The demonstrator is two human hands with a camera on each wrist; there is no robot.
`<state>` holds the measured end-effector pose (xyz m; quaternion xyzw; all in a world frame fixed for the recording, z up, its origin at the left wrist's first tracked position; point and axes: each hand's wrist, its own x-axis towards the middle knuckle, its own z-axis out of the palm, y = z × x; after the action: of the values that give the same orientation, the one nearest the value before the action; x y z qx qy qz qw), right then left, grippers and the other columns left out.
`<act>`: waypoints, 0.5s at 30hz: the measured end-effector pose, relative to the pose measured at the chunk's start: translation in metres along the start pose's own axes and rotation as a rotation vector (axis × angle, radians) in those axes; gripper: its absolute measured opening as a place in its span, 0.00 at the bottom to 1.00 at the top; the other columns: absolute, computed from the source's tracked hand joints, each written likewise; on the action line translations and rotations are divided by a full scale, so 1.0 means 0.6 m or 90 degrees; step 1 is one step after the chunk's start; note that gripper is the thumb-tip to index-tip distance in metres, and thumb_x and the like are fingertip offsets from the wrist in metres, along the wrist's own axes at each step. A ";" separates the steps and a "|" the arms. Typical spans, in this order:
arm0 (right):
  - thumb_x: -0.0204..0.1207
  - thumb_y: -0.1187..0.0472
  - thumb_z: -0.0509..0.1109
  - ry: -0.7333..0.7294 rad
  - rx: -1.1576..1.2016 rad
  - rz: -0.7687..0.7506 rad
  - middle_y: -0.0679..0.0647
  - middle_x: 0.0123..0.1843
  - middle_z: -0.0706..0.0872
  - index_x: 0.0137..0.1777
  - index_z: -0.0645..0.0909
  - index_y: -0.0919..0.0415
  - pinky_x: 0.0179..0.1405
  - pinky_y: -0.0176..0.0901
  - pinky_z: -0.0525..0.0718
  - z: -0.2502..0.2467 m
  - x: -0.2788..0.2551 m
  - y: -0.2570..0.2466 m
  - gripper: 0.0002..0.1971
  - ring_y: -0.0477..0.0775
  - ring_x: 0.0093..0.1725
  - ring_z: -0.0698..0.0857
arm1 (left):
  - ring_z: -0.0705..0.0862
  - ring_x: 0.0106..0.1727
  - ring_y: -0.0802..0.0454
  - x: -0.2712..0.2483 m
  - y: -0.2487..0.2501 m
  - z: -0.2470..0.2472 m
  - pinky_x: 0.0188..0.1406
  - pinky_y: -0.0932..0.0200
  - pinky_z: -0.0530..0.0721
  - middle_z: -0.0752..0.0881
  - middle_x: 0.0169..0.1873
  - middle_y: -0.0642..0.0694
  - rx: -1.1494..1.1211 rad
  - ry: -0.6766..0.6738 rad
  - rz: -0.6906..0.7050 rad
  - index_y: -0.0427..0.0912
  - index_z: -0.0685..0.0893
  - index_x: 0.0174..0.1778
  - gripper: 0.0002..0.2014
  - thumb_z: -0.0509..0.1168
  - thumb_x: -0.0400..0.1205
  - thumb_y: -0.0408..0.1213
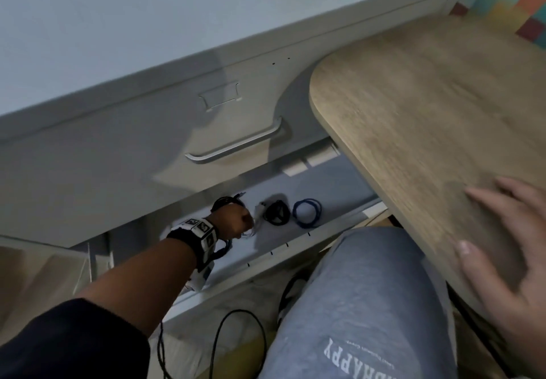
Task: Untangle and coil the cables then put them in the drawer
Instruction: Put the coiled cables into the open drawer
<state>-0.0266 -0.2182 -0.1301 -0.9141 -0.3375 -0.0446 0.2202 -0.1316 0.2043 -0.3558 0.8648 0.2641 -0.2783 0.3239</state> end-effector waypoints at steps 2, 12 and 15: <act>0.77 0.33 0.58 0.009 0.010 0.019 0.47 0.84 0.71 0.80 0.75 0.45 0.74 0.80 0.73 -0.009 0.040 -0.001 0.33 0.65 0.81 0.73 | 0.83 0.38 0.49 -0.032 0.027 0.004 0.49 0.49 0.84 0.89 0.42 0.38 -0.013 0.001 0.053 0.39 0.84 0.41 0.20 0.64 0.88 0.53; 0.77 0.36 0.58 -0.018 -0.058 0.026 0.55 0.83 0.75 0.79 0.76 0.47 0.78 0.76 0.70 -0.030 0.048 -0.019 0.32 0.65 0.81 0.73 | 0.87 0.51 0.34 -0.131 0.123 0.055 0.41 0.54 0.76 0.86 0.52 0.36 0.483 0.008 0.227 0.40 0.88 0.52 0.18 0.68 0.81 0.54; 0.78 0.36 0.58 -0.039 -0.081 0.040 0.55 0.83 0.75 0.80 0.76 0.47 0.80 0.73 0.69 -0.038 0.046 -0.026 0.32 0.63 0.82 0.72 | 0.89 0.49 0.35 -0.133 0.136 0.057 0.40 0.53 0.78 0.89 0.49 0.37 0.539 -0.012 0.208 0.42 0.88 0.49 0.11 0.65 0.79 0.44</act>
<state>-0.0141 -0.2010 -0.0973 -0.9374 -0.3116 -0.0309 0.1522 -0.1468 0.1049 -0.2918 0.9489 -0.0159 -0.3147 -0.0164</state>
